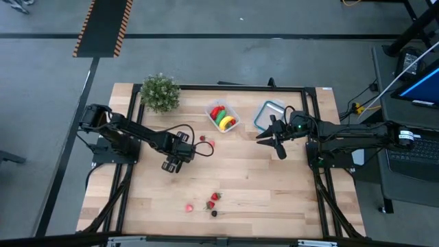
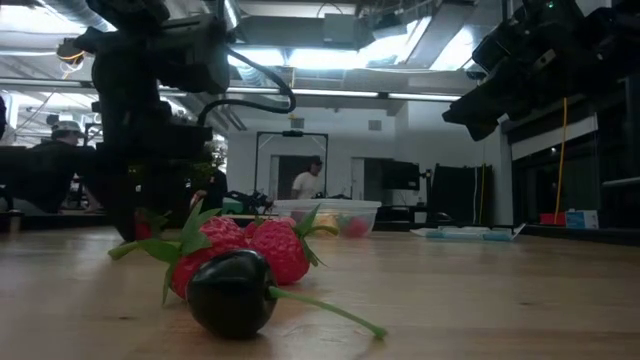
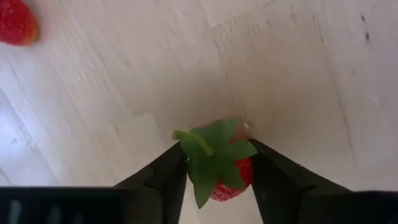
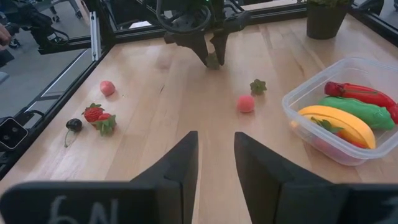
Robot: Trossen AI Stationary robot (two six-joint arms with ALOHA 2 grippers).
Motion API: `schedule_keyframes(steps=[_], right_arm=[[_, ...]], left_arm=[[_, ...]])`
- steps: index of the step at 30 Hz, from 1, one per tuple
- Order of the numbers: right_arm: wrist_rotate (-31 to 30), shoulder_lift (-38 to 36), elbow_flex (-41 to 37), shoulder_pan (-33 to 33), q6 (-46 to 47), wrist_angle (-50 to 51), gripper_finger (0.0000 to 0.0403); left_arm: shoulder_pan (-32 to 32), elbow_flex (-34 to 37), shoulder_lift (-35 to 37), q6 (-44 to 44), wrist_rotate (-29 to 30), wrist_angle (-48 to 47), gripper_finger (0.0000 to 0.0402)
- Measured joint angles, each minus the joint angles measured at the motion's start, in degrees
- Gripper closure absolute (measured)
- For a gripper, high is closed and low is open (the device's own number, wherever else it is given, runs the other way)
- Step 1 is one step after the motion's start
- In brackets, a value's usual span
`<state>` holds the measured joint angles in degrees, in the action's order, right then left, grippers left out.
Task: Pick and placing Produce into tupperware
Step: Put the red strawberry into the transparent container
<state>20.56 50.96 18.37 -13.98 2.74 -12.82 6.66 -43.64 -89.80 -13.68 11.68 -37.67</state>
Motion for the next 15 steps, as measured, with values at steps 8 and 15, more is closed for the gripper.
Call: schedule_keyframes(steps=[8,15], right_arm=[[0.0,0.0,0.0,0.0,0.0,0.0,0.0297],[0.0,0.0,0.0,0.0,0.0,0.0,0.0297]], left_arm=[[0.0,0.0,0.0,3.1,0.2,0.0,0.0272],[-0.1,-1.3,-0.3,5.8,-0.2,-1.1,0.0272]])
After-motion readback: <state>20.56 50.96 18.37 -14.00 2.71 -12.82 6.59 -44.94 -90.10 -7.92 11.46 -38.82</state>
